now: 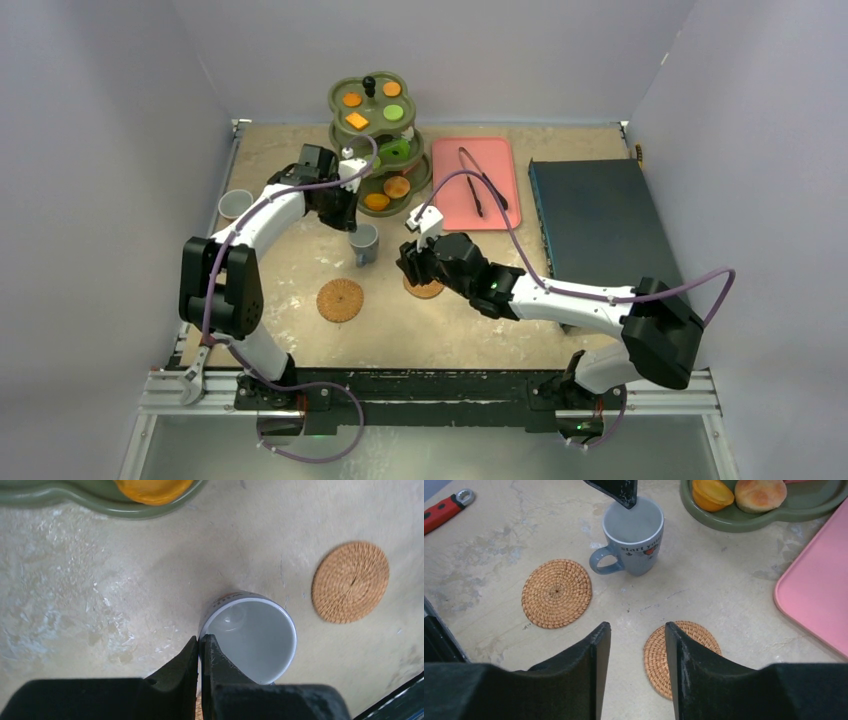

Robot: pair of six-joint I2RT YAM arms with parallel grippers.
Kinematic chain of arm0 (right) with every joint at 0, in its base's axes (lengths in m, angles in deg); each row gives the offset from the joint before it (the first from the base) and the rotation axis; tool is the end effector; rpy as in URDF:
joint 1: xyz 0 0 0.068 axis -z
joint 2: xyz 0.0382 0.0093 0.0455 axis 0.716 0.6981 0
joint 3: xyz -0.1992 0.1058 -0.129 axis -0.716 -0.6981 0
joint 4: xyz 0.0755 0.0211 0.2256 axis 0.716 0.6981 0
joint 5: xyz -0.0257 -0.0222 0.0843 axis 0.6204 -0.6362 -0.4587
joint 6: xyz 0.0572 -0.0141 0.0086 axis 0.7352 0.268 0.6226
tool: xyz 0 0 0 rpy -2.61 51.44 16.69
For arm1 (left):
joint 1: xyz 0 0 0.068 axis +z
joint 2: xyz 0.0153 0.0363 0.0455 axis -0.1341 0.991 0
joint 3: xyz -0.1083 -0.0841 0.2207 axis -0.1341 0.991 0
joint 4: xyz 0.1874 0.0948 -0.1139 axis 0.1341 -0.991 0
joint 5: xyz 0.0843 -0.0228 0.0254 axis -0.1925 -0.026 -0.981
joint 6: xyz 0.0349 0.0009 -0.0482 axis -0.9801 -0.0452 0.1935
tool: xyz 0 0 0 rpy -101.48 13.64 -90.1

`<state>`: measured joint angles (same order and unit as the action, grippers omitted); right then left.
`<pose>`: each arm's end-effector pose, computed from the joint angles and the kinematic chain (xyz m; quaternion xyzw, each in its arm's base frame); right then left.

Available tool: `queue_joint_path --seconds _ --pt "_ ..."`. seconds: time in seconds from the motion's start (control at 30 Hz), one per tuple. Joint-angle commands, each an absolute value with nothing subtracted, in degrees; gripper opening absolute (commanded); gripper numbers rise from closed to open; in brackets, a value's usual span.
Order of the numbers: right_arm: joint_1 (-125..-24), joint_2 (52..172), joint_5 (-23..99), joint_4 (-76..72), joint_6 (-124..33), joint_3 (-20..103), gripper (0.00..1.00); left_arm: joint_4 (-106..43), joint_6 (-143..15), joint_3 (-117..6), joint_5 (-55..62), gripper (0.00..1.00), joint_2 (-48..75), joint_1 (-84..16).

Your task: Serve the afternoon tea

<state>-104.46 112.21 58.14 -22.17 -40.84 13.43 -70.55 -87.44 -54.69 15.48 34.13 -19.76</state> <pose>0.1702 0.2618 0.2615 -0.2535 0.7437 0.2801 0.5516 0.3164 -0.0831 0.2252 0.2445 0.9223 -0.1714 0.2452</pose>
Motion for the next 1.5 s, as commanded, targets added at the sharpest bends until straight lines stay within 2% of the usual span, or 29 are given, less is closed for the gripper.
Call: queue_joint_path --seconds 0.0,0.17,0.27,0.37,0.8,1.0,1.2,1.3,1.47 --pt "-104.18 111.9 61.31 -22.58 -39.07 14.03 0.52 -66.3 -70.22 -54.14 11.2 0.0 35.14 -19.84" --pt "-104.6 114.9 65.11 -23.62 -38.79 15.76 0.67 -64.89 -64.84 -52.93 8.55 0.0 33.5 -19.97" --pt "-105.96 118.06 68.0 -22.9 -38.05 18.19 0.7 -64.98 -63.0 -52.43 7.98 0.01 32.36 -19.9" --pt "-107.45 121.8 69.49 -22.37 -37.96 20.92 0.71 -65.15 -62.6 -52.55 8.56 0.2 31.15 -19.88" --pt "-109.96 133.3 68.07 -21.78 -38.4 31.38 0.69 -66.55 -62.27 -51.68 12.09 0.45 23.91 -19.77" --pt "-111.98 138.44 73.8 -16.9 -34.21 35.95 0.68 -69.63 -65.98 -55.16 14.23 0.66 21.54 -14.78" --pt "-112.26 143.35 77.08 -14.75 -32.18 40.49 0.66 -76.85 -73.72 -62.65 16.72 0.69 24.02 -4.87" --pt "-112.19 146.4 76.41 -14.37 -32.85 43.11 0.64 -78.65 -78.19 -65.94 16.4 0.75 24.61 -0.9" --pt "-110.95 149.21 76.48 -14.57 -34.18 45.8 0.56 -83.65 -85.99 -73.47 13.53 0.79 27.82 4.7"
